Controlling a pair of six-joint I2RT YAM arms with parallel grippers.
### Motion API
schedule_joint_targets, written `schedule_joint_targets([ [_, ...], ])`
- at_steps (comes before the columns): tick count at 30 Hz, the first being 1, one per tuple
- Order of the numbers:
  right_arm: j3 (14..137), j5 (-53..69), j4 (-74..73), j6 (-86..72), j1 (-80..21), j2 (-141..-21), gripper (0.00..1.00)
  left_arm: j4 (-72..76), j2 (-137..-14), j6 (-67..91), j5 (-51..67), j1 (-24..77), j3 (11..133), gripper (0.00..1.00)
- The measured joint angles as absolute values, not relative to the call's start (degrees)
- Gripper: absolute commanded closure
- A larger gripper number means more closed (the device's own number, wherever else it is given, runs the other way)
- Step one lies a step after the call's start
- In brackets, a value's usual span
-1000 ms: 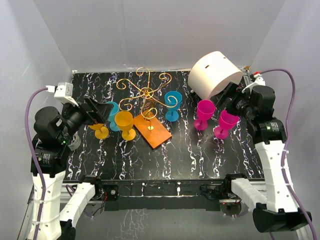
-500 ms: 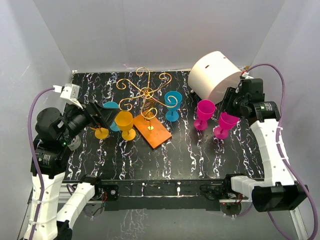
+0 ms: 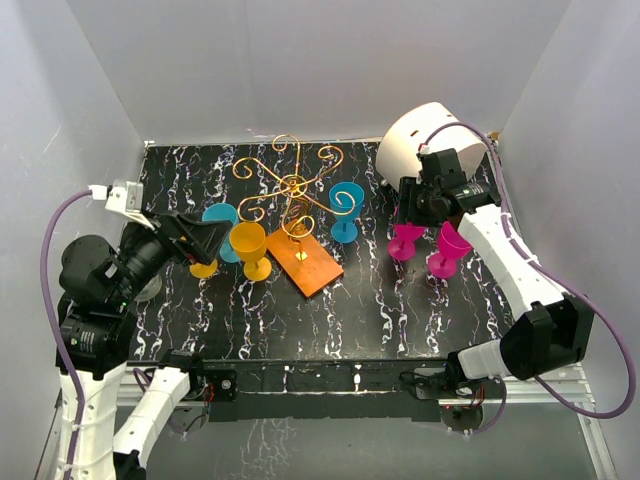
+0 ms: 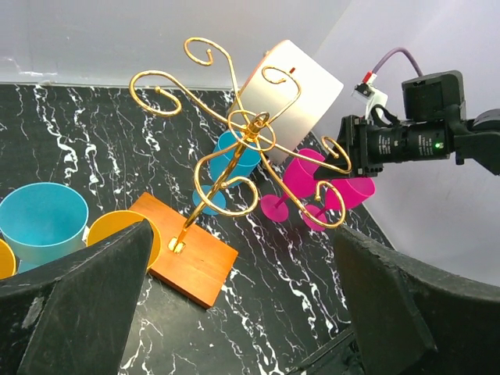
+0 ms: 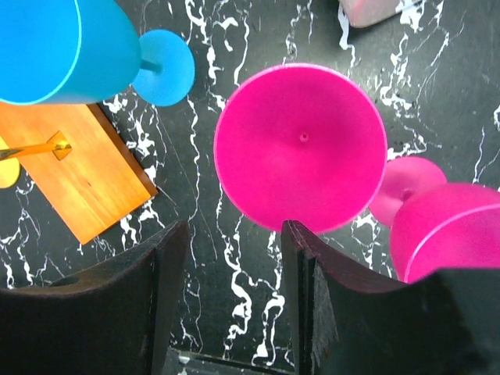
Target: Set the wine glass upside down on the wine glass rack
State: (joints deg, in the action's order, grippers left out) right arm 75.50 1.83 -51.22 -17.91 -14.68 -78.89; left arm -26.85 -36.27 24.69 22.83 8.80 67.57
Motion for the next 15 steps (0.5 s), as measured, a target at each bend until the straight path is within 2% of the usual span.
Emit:
schedule_joint_targets([
  [8, 75.6, -0.3, -48.1, -16.5, -15.7, -83.0, 0.63, -27.6, -35.6, 25.6, 20.3, 8.8, 67.8, 0.01],
  [13, 75.6, -0.6, -47.6, -15.8, -16.8, -85.8, 0.75, -28.1, -37.4, 25.6, 19.9, 8.8, 69.2, 0.01],
  [15, 75.6, -1.3, -47.7, -15.3, -17.6, -86.4, 0.85, -28.4, -38.0, 25.6, 19.9, 8.8, 69.7, 0.01],
])
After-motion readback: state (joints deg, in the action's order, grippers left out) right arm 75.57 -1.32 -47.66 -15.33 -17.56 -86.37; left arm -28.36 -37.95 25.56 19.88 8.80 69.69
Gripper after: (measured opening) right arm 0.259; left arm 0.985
